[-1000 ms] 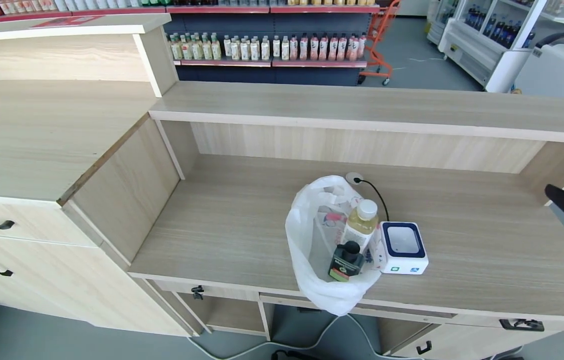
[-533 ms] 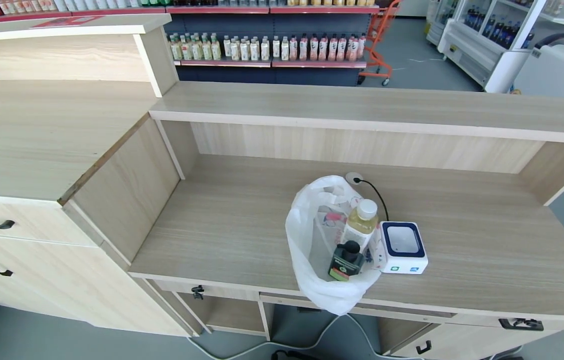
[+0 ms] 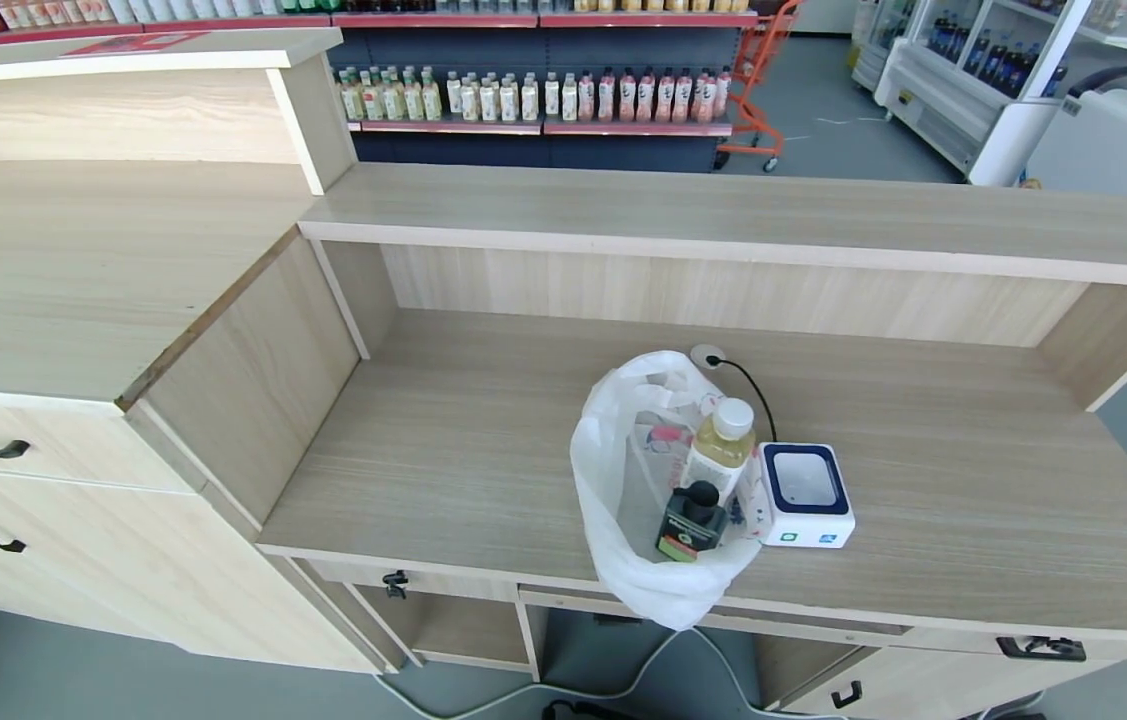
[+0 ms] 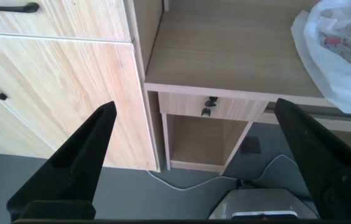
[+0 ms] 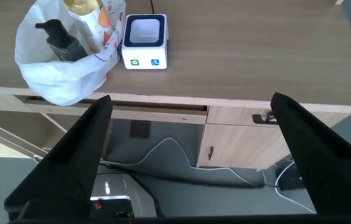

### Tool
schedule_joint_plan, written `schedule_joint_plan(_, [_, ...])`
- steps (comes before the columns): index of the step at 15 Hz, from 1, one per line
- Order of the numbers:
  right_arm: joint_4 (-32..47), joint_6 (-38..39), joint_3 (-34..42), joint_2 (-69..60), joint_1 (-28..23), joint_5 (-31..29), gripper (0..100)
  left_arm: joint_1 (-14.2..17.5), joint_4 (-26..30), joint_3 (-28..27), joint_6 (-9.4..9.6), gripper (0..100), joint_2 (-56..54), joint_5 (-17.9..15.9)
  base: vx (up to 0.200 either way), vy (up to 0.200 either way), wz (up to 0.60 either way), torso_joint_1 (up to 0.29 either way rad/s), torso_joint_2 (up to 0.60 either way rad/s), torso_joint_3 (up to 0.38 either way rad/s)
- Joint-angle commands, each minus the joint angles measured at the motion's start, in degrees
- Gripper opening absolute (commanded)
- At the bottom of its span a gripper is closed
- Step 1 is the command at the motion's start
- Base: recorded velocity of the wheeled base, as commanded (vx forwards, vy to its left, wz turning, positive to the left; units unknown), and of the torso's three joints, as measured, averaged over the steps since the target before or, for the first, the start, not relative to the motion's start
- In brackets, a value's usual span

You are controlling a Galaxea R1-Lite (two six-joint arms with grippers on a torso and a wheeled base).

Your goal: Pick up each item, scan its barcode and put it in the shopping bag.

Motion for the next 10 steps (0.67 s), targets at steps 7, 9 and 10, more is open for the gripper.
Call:
schedule_joint_plan(7, [0.27, -0.52, 0.05, -1.71, 0.12, 0.09, 100, -0.02, -0.01, 0.01, 0.02, 100, -0.02, 0.07, 0.000, 0.000, 0.00, 0.000, 0.00, 0.000])
schedule_joint_plan(9, [0.36, -0.78, 0.05, -1.71, 0.12, 0.09, 100, -0.02, -0.01, 0.01, 0.02, 100, -0.02, -0.02, 0.000, 0.000, 0.00, 0.000, 0.00, 0.000])
schedule_joint_plan(10, [0.36, -0.78, 0.05, -1.71, 0.12, 0.09, 100, -0.02, -0.01, 0.01, 0.02, 100, -0.02, -0.02, 0.000, 0.000, 0.00, 0.000, 0.00, 0.000])
